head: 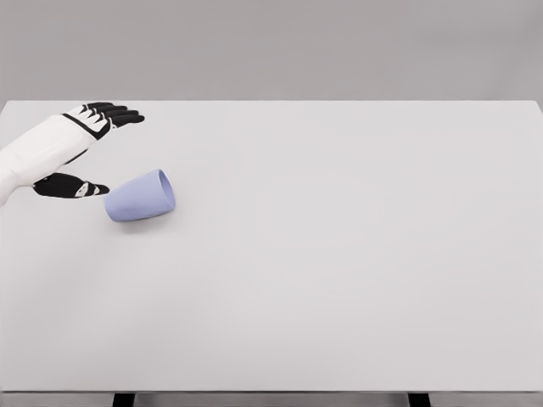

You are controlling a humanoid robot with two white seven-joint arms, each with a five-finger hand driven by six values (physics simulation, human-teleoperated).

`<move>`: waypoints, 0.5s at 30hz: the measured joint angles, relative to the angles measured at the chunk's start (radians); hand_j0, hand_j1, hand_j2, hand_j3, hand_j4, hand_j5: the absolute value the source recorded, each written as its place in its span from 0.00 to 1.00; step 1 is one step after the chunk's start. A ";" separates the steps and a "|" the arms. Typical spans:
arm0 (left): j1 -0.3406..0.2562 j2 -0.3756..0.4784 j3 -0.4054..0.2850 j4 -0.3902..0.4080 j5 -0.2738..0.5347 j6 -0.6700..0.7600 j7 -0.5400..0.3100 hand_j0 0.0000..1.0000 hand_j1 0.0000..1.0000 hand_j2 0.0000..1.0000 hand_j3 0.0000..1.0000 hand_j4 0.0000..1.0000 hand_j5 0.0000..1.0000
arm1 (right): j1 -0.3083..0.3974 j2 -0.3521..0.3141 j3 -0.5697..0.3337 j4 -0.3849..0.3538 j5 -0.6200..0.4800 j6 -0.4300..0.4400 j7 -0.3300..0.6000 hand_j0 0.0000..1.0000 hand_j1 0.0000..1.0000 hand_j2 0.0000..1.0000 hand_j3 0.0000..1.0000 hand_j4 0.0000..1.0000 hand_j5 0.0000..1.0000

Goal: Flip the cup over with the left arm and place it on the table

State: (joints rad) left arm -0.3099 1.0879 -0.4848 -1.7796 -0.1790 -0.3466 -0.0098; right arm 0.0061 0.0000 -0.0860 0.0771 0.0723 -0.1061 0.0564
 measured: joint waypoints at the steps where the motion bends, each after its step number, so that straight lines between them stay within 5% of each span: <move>1: 0.000 0.001 0.000 -0.004 0.000 0.000 0.000 1.00 1.00 1.00 1.00 1.00 1.00 | 0.000 0.000 0.000 0.000 0.000 0.000 0.000 1.00 1.00 1.00 1.00 1.00 1.00; 15: 0.041 0.004 0.001 -0.018 0.005 0.002 0.000 1.00 1.00 1.00 1.00 1.00 1.00 | 0.002 0.000 0.000 0.001 0.000 0.002 -0.001 1.00 1.00 1.00 1.00 1.00 1.00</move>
State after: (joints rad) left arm -0.2684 1.0923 -0.4841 -1.7977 -0.1743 -0.3449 -0.0097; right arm 0.0077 0.0000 -0.0858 0.0784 0.0724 -0.1044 0.0551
